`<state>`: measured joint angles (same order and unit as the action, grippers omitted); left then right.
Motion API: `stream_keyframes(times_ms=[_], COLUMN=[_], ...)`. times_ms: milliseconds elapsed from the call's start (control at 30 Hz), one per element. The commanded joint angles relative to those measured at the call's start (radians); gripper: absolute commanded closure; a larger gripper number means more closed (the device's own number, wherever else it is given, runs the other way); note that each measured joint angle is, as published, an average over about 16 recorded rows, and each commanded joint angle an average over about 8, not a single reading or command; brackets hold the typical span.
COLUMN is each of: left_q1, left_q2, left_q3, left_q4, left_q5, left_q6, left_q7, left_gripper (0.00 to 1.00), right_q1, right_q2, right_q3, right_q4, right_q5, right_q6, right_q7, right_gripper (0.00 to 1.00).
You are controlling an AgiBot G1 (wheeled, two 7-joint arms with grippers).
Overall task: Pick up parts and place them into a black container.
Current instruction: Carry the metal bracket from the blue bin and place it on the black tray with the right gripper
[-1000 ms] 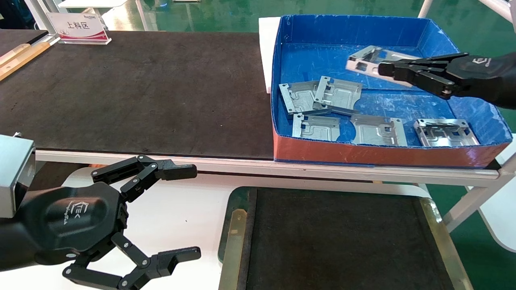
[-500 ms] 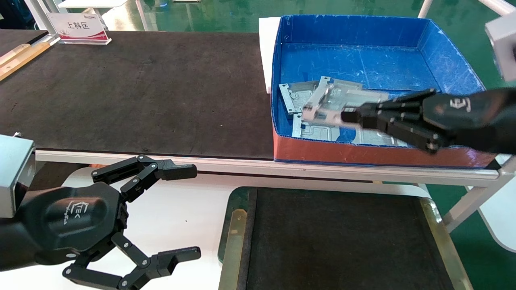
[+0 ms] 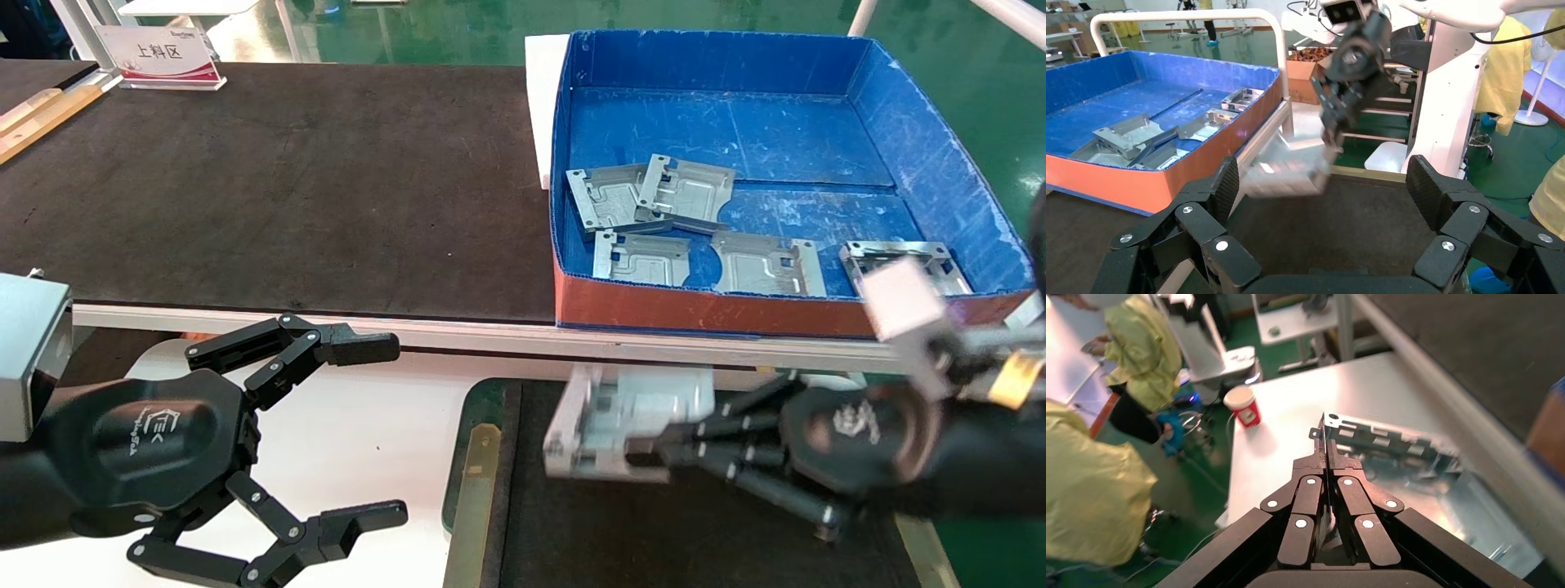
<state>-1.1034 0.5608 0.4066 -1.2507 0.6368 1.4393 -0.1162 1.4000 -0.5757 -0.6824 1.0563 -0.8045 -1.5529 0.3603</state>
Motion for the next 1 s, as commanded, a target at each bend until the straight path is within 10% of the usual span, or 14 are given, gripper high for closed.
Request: stream_keyframes(times_ms=[33, 467, 1000], left_q1=[0.0, 0.0, 0.0], left_q2=[0.0, 0.0, 0.0], left_q3=[0.0, 0.0, 0.0], left_q4=[0.0, 0.0, 0.0], left_q5=[0.0, 0.0, 0.0], left_q6=[0.0, 0.0, 0.0], left_q7=[0.0, 0.0, 0.0], left_gripper=[0.0, 0.0, 0.0], right_q1=[-0.033, -0.15, -0.022], right_q2=[0.007, -0.088, -0.397], right_q3=[-0.013, -0.078, -0.16], right_q4=[0.027, -0.07, -0.552], right_q5=[0.001, -0.122, -0.343], right_q6=[0.007, 0.05, 0.104], right_q7=[-0.006, -0.224, -0.589], right_gripper=[1.0, 1.0, 1.0])
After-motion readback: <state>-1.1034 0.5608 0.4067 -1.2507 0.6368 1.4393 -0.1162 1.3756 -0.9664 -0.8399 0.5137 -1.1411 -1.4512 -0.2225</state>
